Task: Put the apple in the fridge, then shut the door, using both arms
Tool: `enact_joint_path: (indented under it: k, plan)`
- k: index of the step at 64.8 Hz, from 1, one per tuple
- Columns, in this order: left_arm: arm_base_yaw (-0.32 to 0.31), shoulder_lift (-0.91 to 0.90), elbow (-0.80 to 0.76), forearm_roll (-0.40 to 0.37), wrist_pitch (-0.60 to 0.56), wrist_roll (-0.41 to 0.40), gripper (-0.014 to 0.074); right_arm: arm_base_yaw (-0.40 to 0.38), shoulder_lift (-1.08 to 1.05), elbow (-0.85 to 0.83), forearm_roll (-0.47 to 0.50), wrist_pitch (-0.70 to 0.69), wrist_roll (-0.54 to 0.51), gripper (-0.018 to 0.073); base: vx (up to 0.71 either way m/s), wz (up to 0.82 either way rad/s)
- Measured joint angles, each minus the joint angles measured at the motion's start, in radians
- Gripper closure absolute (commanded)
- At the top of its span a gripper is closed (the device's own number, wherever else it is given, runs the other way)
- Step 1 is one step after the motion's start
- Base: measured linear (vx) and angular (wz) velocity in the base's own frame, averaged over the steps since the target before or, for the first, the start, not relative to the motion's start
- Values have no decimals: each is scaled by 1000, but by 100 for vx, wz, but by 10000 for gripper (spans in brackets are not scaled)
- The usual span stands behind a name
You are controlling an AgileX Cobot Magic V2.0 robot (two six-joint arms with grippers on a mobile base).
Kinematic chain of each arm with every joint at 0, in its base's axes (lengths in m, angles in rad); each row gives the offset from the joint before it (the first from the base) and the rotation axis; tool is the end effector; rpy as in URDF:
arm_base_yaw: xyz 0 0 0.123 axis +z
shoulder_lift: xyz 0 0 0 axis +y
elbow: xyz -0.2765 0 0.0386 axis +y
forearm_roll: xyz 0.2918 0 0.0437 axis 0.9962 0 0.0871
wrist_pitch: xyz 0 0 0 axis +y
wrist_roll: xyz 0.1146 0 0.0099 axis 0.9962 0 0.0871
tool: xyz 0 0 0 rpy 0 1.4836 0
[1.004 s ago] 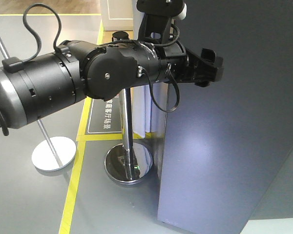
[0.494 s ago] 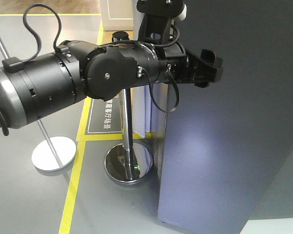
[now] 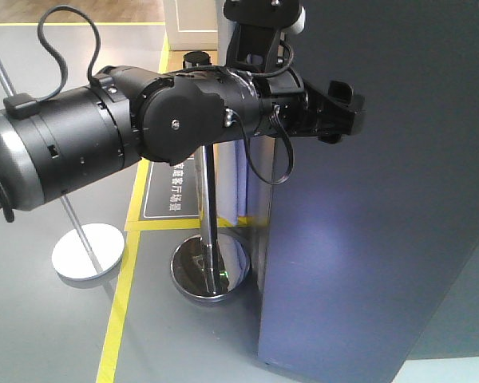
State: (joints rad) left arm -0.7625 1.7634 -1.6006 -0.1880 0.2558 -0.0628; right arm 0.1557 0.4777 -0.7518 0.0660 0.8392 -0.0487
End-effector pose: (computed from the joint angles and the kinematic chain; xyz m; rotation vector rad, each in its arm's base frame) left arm 0.3539 -0.3456 0.3458 0.5350 1.8905 -0.7202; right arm 0.1407 0.0278 0.3526 -0.1946 2.0408 0.1444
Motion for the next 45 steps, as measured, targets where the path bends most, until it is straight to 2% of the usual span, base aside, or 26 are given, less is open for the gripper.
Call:
enact_joint_path:
  k: [14, 21, 32, 45]
  plan:
    - [0, 0, 0, 0, 0, 0, 6, 0, 0, 0, 19, -22, 1, -1, 0, 0]
    - [0, 0, 0, 0, 0, 0, 6, 0, 13, 0, -21, -114, 31, -1, 0, 0]
    - [0, 0, 0, 0, 0, 0, 6, 0, 168, -66, -180, -278, 184, -1, 0, 0]
    - [0, 0, 0, 0, 0, 0, 6, 0, 453, -270, -420, -296, 317, -1, 0, 0]
